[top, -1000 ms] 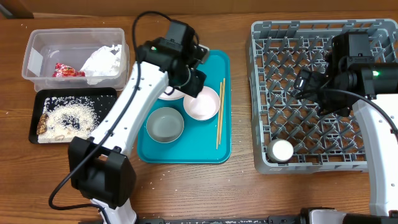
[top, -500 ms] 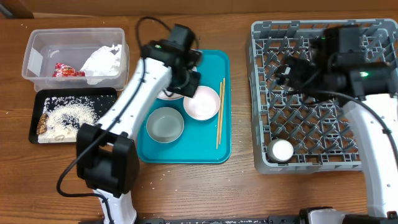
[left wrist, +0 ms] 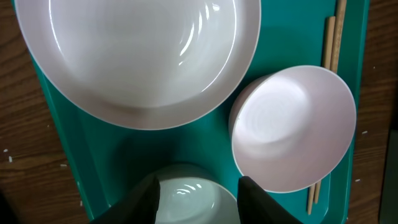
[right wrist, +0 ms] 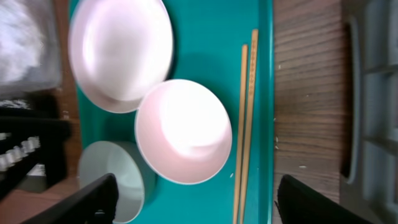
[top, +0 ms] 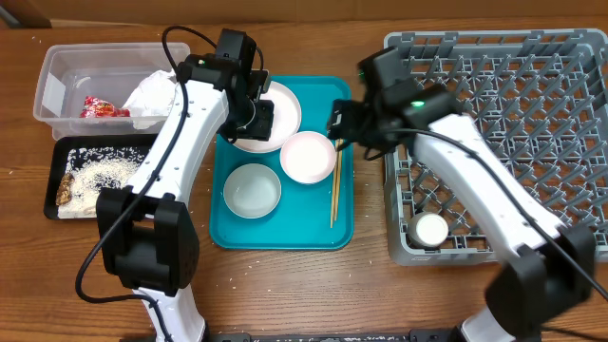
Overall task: Sort waste into correct bins and load items into the dishwasher
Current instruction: 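Move right gripper to the pink bowl and grasp its rim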
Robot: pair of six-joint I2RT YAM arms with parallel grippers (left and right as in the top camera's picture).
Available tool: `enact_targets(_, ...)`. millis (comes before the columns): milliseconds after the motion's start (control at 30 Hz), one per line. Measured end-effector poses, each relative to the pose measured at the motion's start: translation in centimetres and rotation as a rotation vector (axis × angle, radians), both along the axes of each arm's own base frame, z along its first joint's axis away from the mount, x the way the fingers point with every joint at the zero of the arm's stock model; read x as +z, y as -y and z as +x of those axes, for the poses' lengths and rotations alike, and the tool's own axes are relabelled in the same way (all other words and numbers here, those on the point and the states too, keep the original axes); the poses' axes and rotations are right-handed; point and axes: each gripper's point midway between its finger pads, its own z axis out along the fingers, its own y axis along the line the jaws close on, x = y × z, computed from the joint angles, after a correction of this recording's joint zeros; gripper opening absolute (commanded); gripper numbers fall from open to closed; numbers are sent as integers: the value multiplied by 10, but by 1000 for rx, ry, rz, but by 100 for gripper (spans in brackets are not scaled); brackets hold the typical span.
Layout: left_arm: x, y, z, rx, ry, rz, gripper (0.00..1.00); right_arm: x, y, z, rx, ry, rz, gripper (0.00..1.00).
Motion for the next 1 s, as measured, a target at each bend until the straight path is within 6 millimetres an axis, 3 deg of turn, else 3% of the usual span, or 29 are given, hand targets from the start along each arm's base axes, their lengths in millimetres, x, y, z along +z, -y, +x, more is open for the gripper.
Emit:
enact_targets(133,0,-12,6,46,11,1,39,-36,-12,2,-15,-59,-38,68)
enact_targets(200,1,-23,9,87,8,-1,33,-51,-15,1,-27,-88,-56,66)
enact_targets(300,4,-45,3,139,-35,12,33,-72,-16,1,-43,-125,-83,63)
enact_targets(367,14,-58,2,166,-41,23,34,-84,-14,1,-51,-147,-101,58)
enact_targets(500,59,-82,21,224,52,26,39,-106,-13,1,-62,-183,-124,40)
enact_targets(533,62,-83,22,227,62,26,40,-107,-14,1,-60,-184,-124,37)
enact_targets(600,78,-95,29,254,105,32,54,-113,-13,1,-65,-195,-129,31)
enact_targets(767,96,-132,36,334,164,58,73,-119,-13,1,-59,-200,-140,7)
enact_targets(867,95,-154,35,383,163,80,100,-119,-13,3,-64,-196,-137,4)
enact_targets(1000,95,-183,31,445,163,125,100,-118,-14,5,-54,-181,-139,4)
